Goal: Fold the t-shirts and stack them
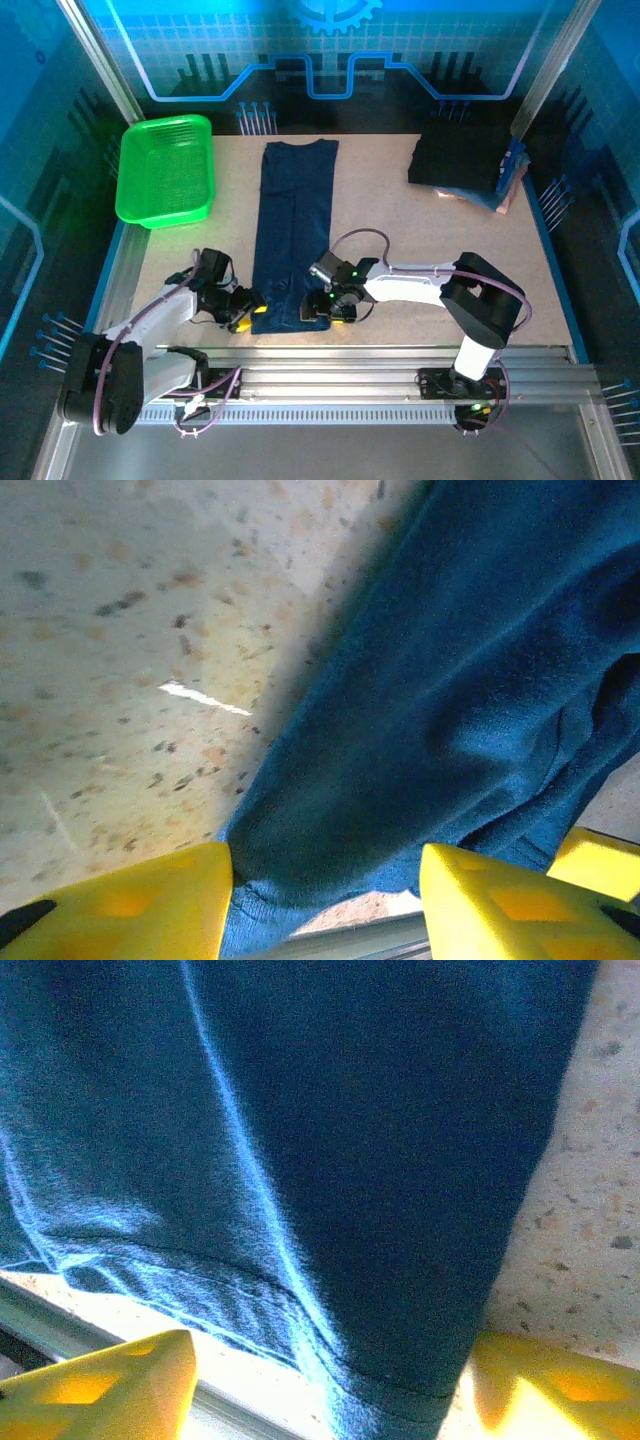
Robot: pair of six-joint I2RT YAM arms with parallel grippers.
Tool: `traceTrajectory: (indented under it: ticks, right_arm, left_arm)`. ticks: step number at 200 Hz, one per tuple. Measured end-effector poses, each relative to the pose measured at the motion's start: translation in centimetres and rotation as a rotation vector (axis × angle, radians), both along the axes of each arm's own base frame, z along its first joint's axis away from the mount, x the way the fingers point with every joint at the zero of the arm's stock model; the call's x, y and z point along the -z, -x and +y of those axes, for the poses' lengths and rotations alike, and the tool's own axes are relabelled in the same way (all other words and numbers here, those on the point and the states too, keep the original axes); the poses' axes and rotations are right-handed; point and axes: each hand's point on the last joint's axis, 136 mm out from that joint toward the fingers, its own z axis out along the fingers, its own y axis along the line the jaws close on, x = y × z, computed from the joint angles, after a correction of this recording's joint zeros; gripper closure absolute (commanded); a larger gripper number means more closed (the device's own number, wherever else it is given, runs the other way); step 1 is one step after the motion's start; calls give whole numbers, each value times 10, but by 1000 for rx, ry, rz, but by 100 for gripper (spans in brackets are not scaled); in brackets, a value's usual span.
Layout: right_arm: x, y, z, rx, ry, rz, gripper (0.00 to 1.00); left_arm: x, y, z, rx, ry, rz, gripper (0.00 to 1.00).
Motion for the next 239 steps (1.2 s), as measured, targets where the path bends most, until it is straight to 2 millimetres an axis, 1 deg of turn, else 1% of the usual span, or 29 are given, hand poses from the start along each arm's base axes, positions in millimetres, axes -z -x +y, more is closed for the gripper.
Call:
traceTrajectory:
  ticks: [12,23,29,38,45,63,80,88,100,115,131,161,176,200,224,239]
  right_arm:
    - [2,0,-3,10,15,5,44]
    - [4,0,-5,25,28,9,46]
    - [5,-1,-6,30,31,9,49]
    - [5,-1,-7,34,36,8,55]
    - [6,-1,-8,38,43,9,62]
    - [9,-1,-15,64,74,22,83]
    - [10,0,-20,75,93,25,94]
    - [9,-2,-16,79,75,18,100]
    - [7,-1,-13,81,55,9,100]
    - [5,4,-16,85,44,5,100]
    - [-2,11,-18,88,31,1,100]
    - [-19,25,-9,68,-9,-15,100]
    - [-23,33,-7,61,-13,-13,100]
    - [-28,41,-9,58,1,-16,100]
    - [-39,42,-16,65,17,-34,100]
    - [-54,37,-15,73,4,-60,100]
  left_arm:
    - [5,1,-6,11,17,9,56]
    - [7,-1,-14,26,43,13,62]
    - [8,-2,-18,38,56,10,67]
    - [9,-3,-24,41,75,19,76]
    - [11,-3,-26,43,83,28,83]
    - [13,-2,-27,56,86,29,93]
    - [10,-1,-24,71,64,7,98]
    - [8,1,-21,75,49,-4,100]
    - [3,2,-18,75,32,-26,100]
    - [-4,4,-15,78,20,-56,100]
    - [-10,7,-15,80,16,-74,100]
    - [-18,14,-16,79,22,-84,100]
    - [-21,19,-18,84,24,-79,100]
    - [-30,26,-19,76,38,-96,100]
    - [-40,27,-19,61,47,-103,100]
    - [-52,21,-21,59,52,-115,100]
